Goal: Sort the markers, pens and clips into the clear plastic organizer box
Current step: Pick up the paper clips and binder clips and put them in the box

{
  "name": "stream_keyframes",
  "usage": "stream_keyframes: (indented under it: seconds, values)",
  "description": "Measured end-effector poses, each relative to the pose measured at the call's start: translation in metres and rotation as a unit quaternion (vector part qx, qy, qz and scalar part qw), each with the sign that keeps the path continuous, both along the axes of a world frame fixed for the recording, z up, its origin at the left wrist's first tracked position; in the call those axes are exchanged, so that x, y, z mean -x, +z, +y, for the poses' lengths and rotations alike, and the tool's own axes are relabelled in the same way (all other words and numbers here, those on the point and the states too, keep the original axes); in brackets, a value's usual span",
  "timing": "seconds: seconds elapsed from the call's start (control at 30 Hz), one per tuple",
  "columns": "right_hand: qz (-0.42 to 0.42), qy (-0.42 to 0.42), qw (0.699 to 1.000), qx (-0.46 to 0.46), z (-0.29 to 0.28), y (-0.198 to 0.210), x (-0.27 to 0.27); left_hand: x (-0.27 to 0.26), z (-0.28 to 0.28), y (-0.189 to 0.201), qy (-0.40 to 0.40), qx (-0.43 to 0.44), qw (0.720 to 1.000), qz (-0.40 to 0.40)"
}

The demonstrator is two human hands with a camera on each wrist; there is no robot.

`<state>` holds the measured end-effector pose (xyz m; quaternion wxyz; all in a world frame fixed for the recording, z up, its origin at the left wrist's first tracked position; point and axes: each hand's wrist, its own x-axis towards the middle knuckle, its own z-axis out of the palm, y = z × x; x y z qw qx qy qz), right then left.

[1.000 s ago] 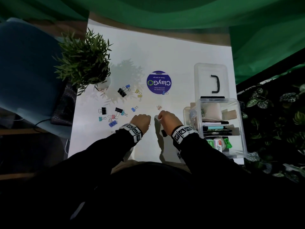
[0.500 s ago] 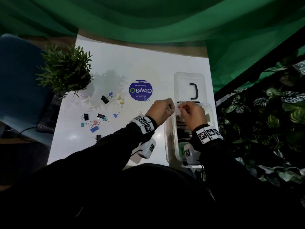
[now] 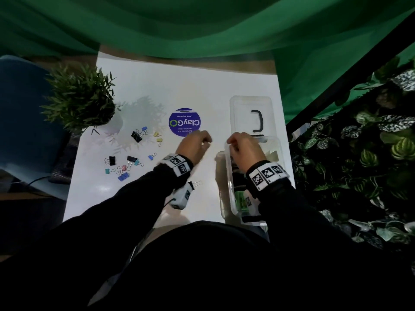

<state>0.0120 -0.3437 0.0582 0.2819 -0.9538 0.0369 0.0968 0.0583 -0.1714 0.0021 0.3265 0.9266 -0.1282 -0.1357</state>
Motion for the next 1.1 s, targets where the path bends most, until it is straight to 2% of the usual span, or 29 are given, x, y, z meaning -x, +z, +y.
stream_keyframes:
  seconds: [0.1, 0.27, 0.37, 0.43, 0.5, 0.6, 0.7, 0.8, 0.87, 0.93, 1.0, 1.1]
  values:
    - [0.078, 0.099, 0.991, 0.035, 0.049, -0.007, -0.003, -0.008, 0.036, -0.031, -0.001, -0.100, 0.994, 0.039]
    - [0.191, 0.204, 0.951, 0.132, 0.115, -0.061, 0.010, -0.011, 0.060, -0.068, -0.100, -0.201, 0.972, 0.065]
    - [0.197, 0.222, 0.942, 0.158, 0.131, -0.092, 0.027, -0.008, 0.067, -0.076, -0.107, -0.200, 0.972, 0.055]
    - [0.204, 0.235, 0.935, 0.173, 0.135, -0.103, 0.032, -0.006, 0.074, -0.079, -0.085, -0.184, 0.977, 0.067]
    - [0.190, 0.234, 0.940, 0.159, 0.135, -0.111, 0.031, -0.004, 0.082, -0.083, -0.055, -0.163, 0.982, 0.077]
    - [0.192, 0.196, 0.951, 0.143, 0.131, -0.115, 0.021, 0.001, 0.095, -0.082, -0.051, -0.141, 0.985, 0.079]
    - [0.206, 0.103, 0.969, 0.086, 0.124, -0.115, 0.006, 0.003, 0.107, -0.074, -0.060, -0.105, 0.989, 0.091]
    - [0.195, 0.005, 0.980, 0.034, 0.119, -0.113, -0.011, 0.001, 0.125, -0.069, 0.015, -0.049, 0.992, 0.112]
    - [0.172, -0.034, 0.983, 0.046, 0.120, -0.111, -0.020, -0.003, 0.142, -0.071, 0.065, -0.036, 0.992, 0.103]
    - [0.169, -0.066, 0.982, 0.059, 0.126, -0.113, -0.027, -0.005, 0.158, -0.077, 0.093, -0.066, 0.991, 0.070]
    - [0.179, -0.092, 0.977, 0.064, 0.133, -0.116, -0.030, -0.003, 0.169, -0.081, 0.109, -0.140, 0.981, 0.079]
    - [0.216, -0.036, 0.972, 0.088, 0.136, -0.122, -0.028, 0.002, 0.164, -0.083, 0.072, -0.194, 0.969, 0.138]
